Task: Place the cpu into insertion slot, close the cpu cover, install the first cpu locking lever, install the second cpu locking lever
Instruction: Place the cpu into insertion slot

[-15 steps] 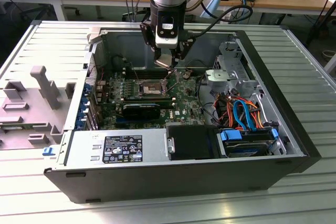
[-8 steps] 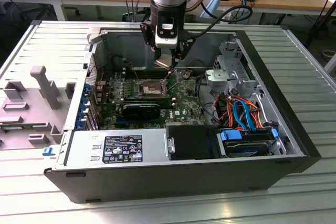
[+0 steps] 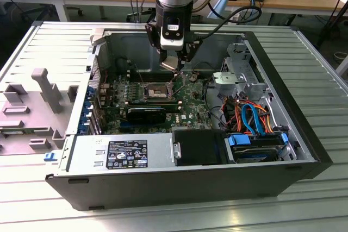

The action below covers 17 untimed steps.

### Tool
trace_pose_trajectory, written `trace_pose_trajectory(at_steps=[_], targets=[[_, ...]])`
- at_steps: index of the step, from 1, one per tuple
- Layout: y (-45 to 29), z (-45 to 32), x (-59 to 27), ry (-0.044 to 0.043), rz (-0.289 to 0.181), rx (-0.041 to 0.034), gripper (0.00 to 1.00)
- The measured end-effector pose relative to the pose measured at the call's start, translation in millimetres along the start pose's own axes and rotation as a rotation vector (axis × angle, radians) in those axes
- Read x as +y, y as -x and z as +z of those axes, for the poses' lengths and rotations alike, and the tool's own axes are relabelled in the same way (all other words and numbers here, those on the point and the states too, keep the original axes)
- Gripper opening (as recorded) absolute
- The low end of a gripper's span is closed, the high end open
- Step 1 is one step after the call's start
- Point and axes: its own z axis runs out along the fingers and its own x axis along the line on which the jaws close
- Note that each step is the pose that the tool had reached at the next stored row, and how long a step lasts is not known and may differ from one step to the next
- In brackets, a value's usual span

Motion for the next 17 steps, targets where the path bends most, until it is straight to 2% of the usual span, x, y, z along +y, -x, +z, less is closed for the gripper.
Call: trace_pose_trajectory(at_steps=[17], targets=[[0.0, 0.2, 0.0, 0.0002, 0.012, -0.001, 0.54]])
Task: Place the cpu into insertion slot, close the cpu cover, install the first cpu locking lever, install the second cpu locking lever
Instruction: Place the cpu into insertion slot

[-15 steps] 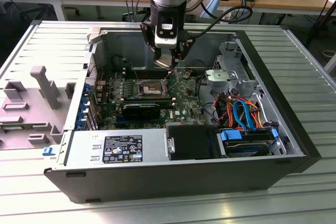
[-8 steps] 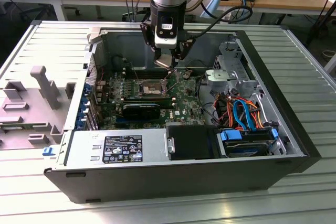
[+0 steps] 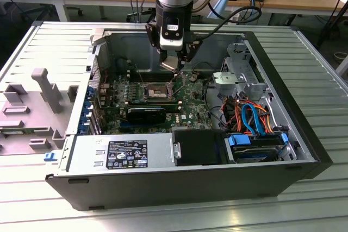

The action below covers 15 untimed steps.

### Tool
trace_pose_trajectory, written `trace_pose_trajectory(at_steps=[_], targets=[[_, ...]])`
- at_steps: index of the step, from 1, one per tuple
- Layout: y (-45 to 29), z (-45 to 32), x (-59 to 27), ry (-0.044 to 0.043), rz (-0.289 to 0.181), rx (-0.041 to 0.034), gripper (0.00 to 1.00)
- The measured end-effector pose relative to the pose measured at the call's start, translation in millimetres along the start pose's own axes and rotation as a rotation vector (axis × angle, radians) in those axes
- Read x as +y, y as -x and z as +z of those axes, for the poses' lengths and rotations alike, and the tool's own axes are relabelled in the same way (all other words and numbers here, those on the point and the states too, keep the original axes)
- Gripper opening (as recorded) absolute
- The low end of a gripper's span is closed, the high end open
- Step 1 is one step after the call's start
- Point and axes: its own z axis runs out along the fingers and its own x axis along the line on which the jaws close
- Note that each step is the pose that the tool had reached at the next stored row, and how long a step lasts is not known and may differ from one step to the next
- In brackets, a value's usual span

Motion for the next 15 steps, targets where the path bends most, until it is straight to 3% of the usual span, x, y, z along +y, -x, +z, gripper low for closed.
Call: trace_pose_trajectory(at_steps=[15], targets=[[0.0, 0.1, 0.0, 0.0007, 0.031, -0.0027, 0.54]])
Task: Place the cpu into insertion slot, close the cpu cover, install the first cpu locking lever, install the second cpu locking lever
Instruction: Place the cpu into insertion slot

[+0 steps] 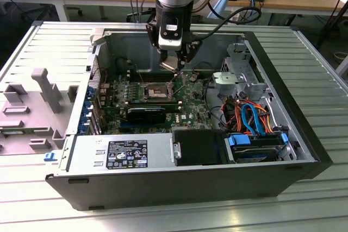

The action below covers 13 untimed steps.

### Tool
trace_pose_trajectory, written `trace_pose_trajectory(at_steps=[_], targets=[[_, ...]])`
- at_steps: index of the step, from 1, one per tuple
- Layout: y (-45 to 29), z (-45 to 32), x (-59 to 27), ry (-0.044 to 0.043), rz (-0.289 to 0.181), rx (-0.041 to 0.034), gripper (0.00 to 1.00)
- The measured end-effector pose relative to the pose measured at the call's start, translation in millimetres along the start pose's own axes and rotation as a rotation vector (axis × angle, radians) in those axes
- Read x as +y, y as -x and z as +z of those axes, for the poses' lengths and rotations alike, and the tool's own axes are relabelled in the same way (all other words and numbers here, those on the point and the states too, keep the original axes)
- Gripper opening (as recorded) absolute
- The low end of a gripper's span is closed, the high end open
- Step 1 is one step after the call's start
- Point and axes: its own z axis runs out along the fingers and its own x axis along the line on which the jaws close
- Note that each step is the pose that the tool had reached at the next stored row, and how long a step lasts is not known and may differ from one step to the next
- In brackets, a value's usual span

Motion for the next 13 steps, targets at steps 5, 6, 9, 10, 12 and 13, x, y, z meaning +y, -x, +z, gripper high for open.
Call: trace_pose_trajectory(at_steps=[5, 6, 9, 10, 12, 13], targets=[[0.0, 0.0, 0.0, 0.0001, 0.008, -0.0008, 0.54], [0.0, 0.1, 0.0, 0.0002, 0.01, -0.0009, 0.54], [0.0, 0.1, 0.0, 0.0003, 0.014, -0.0013, 0.54], [0.0, 0.1, 0.0, 0.0003, 0.016, -0.0014, 0.54], [0.0, 0.1, 0.0, 0.0004, 0.019, -0.0016, 0.54], [0.0, 0.1, 0.0, 0.0003, 0.02, -0.0018, 0.54]])
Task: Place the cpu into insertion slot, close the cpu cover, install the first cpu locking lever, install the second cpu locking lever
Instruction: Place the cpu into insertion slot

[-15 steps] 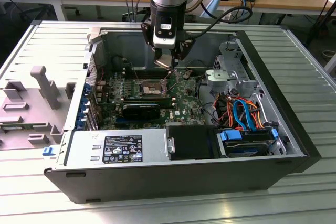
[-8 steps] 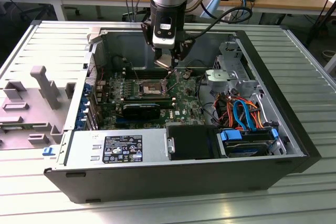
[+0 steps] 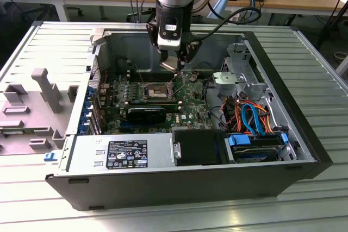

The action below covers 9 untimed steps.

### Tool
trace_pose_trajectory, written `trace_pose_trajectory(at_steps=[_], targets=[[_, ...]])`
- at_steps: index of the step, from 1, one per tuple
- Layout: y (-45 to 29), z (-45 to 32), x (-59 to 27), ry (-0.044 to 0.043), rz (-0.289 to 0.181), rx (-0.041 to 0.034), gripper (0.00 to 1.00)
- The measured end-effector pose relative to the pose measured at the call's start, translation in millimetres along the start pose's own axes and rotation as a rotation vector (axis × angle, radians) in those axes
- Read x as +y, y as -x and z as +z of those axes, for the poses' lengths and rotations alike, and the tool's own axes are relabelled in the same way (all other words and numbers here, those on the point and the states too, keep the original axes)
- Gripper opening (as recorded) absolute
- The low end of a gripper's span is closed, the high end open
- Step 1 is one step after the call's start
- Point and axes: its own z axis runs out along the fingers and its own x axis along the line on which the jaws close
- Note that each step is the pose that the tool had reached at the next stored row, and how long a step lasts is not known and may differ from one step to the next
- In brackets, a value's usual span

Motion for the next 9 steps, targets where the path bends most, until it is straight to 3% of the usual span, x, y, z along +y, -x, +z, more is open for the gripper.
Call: trace_pose_trajectory(at_steps=[9], targets=[[0.0, 0.2, 0.0, 0.0004, 0.018, -0.0016, 0.54]])
